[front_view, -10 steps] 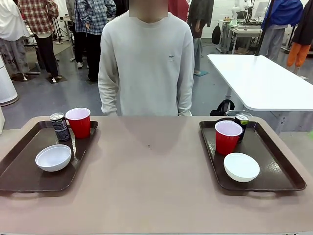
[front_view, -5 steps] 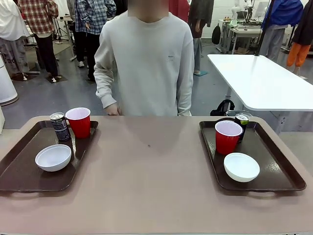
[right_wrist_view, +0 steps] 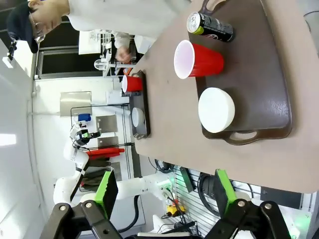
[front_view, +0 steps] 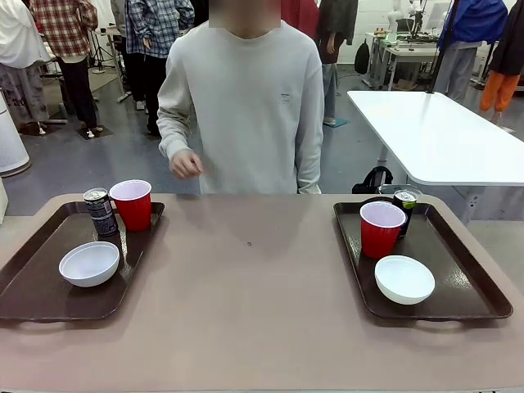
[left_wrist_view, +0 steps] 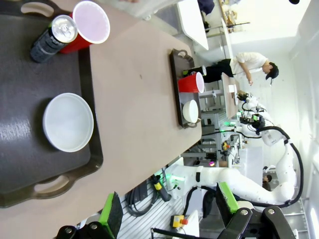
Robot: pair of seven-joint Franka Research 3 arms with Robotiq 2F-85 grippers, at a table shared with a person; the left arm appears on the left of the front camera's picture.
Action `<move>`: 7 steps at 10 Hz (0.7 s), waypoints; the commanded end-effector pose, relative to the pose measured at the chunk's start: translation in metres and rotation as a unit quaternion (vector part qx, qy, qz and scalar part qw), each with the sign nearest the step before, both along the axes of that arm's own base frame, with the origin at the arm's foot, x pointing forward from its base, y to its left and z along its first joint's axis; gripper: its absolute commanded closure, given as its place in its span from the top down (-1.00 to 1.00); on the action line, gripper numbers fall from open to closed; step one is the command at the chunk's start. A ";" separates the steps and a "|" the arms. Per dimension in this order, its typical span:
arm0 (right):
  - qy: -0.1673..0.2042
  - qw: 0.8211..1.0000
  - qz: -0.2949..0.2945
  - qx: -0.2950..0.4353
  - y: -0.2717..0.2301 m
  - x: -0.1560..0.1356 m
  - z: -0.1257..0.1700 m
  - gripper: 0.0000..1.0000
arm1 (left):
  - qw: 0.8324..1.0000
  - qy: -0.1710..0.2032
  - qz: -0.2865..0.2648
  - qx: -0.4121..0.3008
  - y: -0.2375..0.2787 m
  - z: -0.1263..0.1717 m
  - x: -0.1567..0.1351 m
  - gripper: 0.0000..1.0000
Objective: Prepare tableware on both trays.
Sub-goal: Pick up a Picnic Bowl from the table and place it on a Handle tray.
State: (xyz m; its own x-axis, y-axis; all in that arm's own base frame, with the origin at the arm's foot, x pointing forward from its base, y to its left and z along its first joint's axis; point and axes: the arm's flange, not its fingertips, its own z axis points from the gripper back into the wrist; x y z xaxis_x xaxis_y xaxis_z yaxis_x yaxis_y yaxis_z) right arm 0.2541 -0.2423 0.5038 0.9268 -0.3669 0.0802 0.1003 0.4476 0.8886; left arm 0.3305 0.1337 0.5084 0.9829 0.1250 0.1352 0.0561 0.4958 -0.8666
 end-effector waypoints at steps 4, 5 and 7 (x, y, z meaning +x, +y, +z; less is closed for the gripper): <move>-0.003 1.000 0.007 -0.004 -0.003 -0.001 -0.002 1.00 | 1.000 -0.012 -0.003 -0.009 0.000 0.000 -0.002 1.00; -0.003 1.000 0.007 -0.004 -0.003 -0.001 -0.002 1.00 | 1.000 -0.012 -0.003 -0.009 0.000 0.000 -0.002 1.00; -0.003 1.000 0.007 -0.004 -0.003 -0.001 -0.002 1.00 | 1.000 -0.012 -0.003 -0.009 0.000 0.000 -0.002 1.00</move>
